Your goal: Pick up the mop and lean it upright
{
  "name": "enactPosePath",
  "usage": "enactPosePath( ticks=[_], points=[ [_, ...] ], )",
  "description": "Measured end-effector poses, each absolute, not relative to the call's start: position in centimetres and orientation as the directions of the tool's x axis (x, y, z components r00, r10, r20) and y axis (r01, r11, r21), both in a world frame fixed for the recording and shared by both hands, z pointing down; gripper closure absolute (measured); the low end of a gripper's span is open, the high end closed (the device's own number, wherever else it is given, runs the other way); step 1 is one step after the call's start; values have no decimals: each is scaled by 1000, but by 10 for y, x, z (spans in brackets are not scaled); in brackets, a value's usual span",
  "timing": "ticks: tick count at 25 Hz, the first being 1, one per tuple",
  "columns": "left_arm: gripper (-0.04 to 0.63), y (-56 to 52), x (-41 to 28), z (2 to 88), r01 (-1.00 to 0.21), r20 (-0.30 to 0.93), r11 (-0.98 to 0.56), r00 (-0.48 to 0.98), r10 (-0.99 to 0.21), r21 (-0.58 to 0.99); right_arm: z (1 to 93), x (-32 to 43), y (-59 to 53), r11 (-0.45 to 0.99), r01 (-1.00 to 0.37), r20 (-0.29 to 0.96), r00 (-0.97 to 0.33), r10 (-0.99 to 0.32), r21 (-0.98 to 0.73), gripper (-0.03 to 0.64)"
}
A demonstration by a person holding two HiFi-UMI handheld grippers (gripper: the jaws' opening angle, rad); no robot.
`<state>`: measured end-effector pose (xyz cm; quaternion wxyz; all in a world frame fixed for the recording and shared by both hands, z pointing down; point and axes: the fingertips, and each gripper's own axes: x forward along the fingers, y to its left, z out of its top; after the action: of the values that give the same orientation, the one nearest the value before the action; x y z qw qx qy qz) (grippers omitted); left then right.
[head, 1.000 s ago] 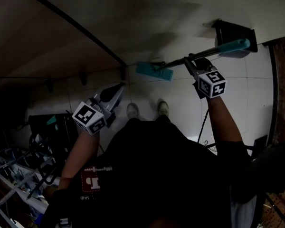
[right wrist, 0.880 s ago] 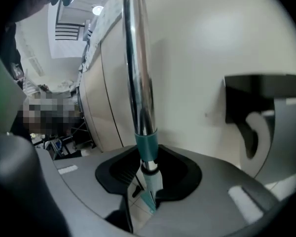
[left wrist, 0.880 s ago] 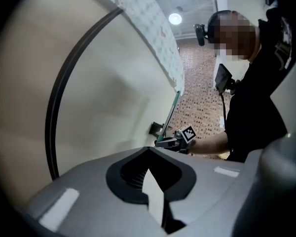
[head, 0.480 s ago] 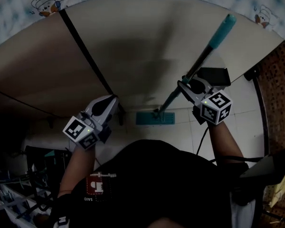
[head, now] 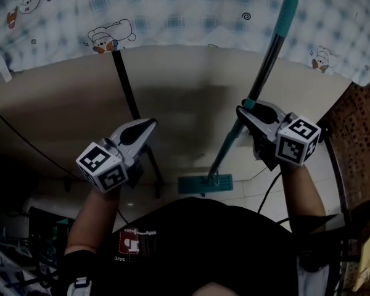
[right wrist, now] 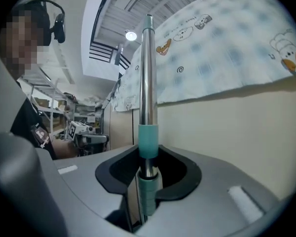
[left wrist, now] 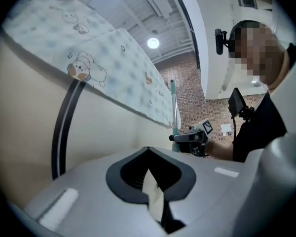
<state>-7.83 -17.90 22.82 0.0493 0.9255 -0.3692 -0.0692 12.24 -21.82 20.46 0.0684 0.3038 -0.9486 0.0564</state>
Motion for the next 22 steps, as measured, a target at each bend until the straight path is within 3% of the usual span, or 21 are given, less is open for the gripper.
enactPosePath(
  ticks=[12,22],
  points=[
    [598,-181,-111,153,-735,-108,-669,660,-743,109,127,107,-225,826,-563,92,-824,-560,-12,494],
    [598,-172,-99,141,-686,-112,-724,715,-690,73,125,97,-217,837,-547,96,-833,-544,-3,492]
  ],
)
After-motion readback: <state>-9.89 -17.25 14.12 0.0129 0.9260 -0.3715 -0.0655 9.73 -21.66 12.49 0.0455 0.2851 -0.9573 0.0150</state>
